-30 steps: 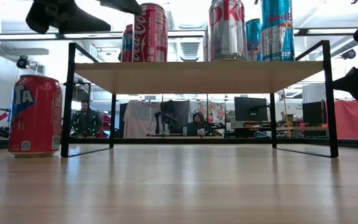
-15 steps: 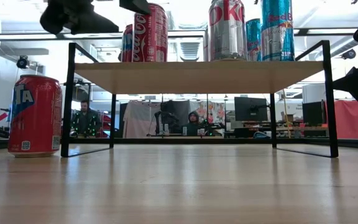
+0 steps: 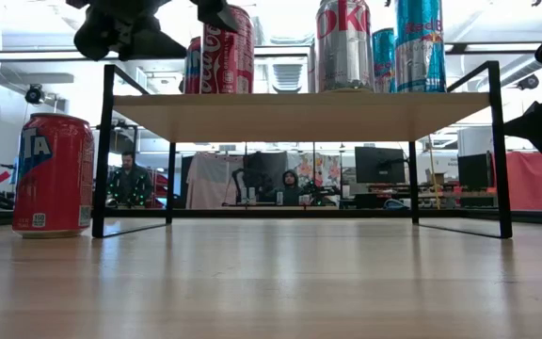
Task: Place canned beverage on shelf
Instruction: Put the top red white soda can on the shelf
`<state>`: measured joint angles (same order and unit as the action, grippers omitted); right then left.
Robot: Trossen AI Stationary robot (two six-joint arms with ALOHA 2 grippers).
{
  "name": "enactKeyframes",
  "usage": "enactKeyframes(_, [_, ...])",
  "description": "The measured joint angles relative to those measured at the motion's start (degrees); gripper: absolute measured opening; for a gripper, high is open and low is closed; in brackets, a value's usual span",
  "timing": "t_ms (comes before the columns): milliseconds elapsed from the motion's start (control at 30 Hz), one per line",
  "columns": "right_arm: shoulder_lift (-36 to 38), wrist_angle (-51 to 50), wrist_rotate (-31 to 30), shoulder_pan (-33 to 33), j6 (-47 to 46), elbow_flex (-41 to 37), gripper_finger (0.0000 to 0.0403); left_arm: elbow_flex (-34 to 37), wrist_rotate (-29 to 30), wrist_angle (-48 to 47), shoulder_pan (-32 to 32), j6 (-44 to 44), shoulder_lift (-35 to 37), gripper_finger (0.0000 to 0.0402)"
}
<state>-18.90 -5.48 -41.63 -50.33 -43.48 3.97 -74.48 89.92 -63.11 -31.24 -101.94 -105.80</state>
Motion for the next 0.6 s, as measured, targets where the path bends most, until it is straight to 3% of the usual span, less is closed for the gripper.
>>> enactKeyframes(400, [0.0,0.0,0.02,-0.02,0.0,0.0,0.0384,0.02,-0.04,2.73,0.78,3.46,-0.02,0.0388])
enactKeyframes(600, [0.0,0.0,0.01,-0.01,0.0,0.0,0.0384,0.02,-0.65,8.27,1.5,9.89,-0.04,0.0388])
